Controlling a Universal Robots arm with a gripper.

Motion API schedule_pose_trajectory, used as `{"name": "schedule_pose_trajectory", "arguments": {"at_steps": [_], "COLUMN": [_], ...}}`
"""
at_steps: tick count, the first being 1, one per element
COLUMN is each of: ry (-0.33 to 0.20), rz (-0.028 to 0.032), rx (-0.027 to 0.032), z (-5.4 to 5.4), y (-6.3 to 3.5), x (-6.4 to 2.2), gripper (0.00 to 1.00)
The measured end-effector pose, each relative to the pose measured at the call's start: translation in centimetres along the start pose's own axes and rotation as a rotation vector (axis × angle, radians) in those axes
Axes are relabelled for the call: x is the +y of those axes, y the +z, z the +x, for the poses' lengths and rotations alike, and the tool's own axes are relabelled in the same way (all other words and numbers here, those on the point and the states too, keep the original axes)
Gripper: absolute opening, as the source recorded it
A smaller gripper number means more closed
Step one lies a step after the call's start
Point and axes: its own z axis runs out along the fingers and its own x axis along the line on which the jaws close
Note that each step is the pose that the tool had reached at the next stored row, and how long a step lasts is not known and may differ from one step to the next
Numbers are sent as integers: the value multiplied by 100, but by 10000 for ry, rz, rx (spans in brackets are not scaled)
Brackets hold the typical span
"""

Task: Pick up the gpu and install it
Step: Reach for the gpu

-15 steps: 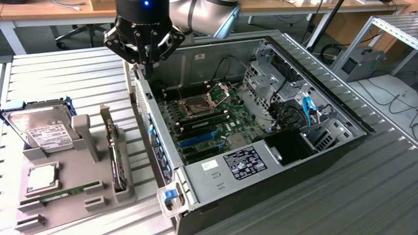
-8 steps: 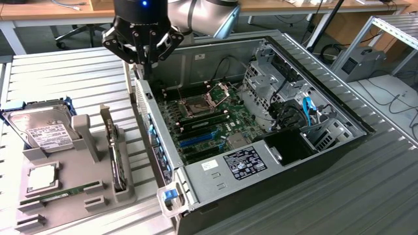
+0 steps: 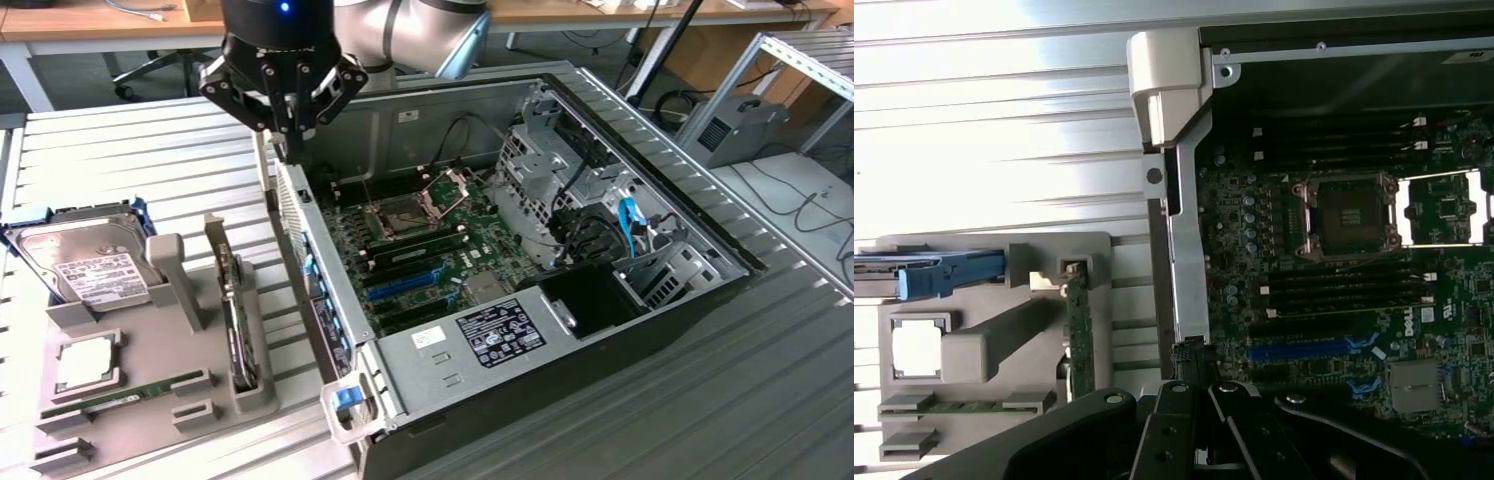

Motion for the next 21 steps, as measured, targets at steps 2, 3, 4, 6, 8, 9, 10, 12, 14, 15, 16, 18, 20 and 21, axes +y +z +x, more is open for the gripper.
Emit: {"name": "schedule_pose_trajectory", "arguments": {"at_steps": [2,3,4,6,8,9,10,12,14,15,16,18,20,21], "ry": [0,0,1,0,0,0,0,1,1,1,1,1,1,0], "rz": [0,-1,0,0,0,0,0,0,-1,0,1,0,0,0], "rx": [0,-1,0,0,0,-1,0,0,-1,0,0,0,0,0], "z": [14,20,25,36,44,49,53,62,72,82,88,104,117,122], "y": [0,0,-1,-1,-1,-1,-1,-2,-2,-2,-3,-3,-3,-3], "x": [-1,-2,-2,-3,-3,-4,-4,-5,-5,-6,-7,-8,-9,-9], "gripper": [11,11,11,11,11,11,11,11,11,11,11,11,11,11]}}
